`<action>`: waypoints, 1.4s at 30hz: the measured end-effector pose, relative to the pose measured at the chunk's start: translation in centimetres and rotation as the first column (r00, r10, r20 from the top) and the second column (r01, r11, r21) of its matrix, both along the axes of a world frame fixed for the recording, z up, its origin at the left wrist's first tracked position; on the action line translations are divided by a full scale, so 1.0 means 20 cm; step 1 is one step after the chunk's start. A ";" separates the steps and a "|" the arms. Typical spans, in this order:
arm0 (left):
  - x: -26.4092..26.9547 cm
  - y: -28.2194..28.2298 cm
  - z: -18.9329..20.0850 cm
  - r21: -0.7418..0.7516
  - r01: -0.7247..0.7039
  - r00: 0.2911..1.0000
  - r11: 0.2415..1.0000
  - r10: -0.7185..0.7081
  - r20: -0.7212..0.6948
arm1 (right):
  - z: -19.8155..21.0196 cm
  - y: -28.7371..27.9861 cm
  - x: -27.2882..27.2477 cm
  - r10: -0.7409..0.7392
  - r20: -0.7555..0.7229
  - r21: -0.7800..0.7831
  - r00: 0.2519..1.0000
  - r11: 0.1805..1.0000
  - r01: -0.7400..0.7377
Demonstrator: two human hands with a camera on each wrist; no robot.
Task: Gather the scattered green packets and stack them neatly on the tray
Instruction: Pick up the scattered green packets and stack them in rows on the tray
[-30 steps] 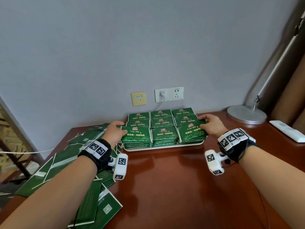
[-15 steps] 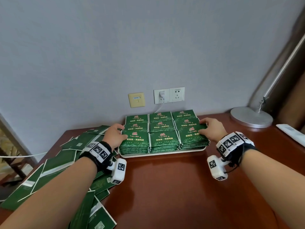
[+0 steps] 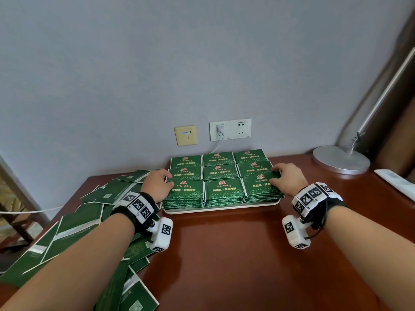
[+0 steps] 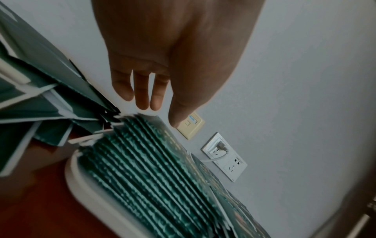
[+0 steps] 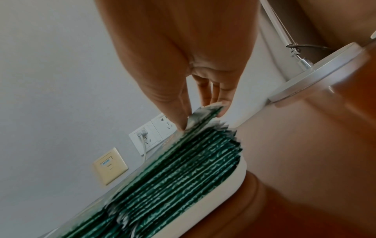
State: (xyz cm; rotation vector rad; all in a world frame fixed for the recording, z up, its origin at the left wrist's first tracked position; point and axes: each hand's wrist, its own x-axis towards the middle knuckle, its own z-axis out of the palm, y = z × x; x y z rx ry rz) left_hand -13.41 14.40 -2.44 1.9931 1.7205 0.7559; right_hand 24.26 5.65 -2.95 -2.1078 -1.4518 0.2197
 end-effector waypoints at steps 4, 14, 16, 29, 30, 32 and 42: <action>-0.03 -0.03 0.01 0.021 0.001 1.000 1.000 -0.001 0.002 | 0.03 -0.03 -0.04 -0.038 0.037 -0.015 0.999 0.999 0.039; -0.20 -0.26 0.11 0.027 0.088 0.983 0.996 -0.082 -0.163 | 0.16 -0.16 -0.41 0.157 0.040 0.030 0.987 0.987 -0.158; -0.28 -0.32 0.13 0.008 0.079 0.981 0.997 -0.076 -0.180 | 0.18 -0.19 -0.52 0.210 0.036 0.035 0.977 0.977 -0.212; -0.96 -0.72 0.07 -0.140 -0.013 0.974 0.990 -0.020 -0.228 | 0.13 -0.27 -1.38 0.572 0.044 -0.068 0.819 0.820 -0.569; -1.02 -0.75 0.06 -0.156 -0.034 0.973 0.987 -0.002 -0.229 | 0.11 -0.27 -1.45 0.599 0.039 -0.087 0.800 0.799 -0.595; -1.10 -0.80 0.03 -0.166 -0.064 0.973 0.984 0.025 -0.230 | 0.08 -0.26 -1.56 0.648 0.028 -0.137 0.761 0.757 -0.639; -1.32 -0.99 -0.09 -0.230 -0.087 0.950 0.969 0.012 -0.311 | -0.07 -0.26 -1.96 0.764 0.040 -0.373 0.644 0.609 -0.700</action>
